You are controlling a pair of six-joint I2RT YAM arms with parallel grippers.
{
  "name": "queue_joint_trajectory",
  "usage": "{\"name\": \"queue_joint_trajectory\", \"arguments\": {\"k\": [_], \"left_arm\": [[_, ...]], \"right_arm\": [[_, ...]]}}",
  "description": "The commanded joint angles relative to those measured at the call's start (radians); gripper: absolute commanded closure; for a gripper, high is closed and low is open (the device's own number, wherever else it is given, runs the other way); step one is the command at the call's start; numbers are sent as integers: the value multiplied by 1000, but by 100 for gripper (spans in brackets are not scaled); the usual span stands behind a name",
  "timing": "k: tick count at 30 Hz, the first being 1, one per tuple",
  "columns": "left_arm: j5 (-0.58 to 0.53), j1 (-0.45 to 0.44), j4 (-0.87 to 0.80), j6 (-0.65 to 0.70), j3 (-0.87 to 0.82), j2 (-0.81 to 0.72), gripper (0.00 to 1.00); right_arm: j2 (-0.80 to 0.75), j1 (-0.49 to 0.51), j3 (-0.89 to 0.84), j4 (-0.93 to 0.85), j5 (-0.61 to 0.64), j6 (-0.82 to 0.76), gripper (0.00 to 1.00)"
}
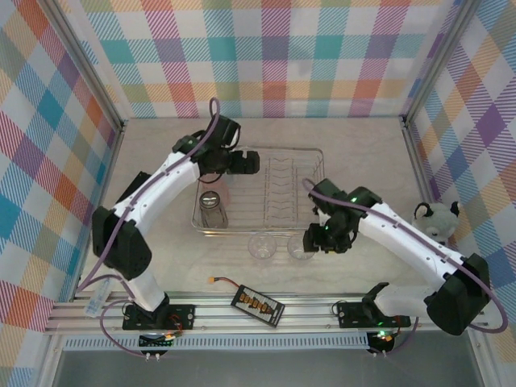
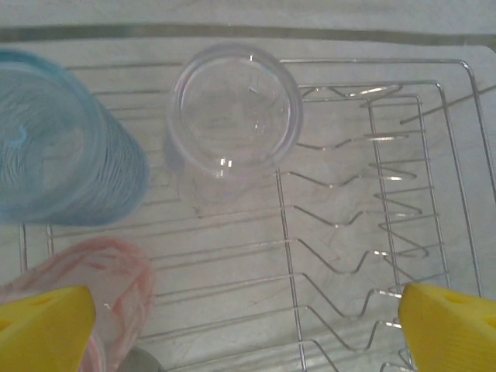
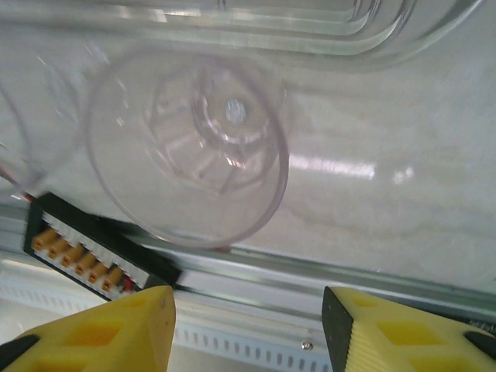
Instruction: Load the cups into the dish rack
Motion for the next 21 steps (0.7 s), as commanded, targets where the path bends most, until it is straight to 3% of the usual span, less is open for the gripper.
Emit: {"name": "queue_joint_trajectory", "arguments": {"k": [1,6,11,21], "left_arm": [[25,-4,216,-61,-145,-156,0],[40,-4,384,-88,-344,-327,0],[35,-4,509,-108,-487,-438,0],[31,-4,518,-147,-573,-485,0]], "right_arm": [[1,26,-47,24,50,118,48],[11,54,-28,54,155,151,51],[76,55,-39,133,143,142,53],[160,74,-32,180,165,120,65]]}}
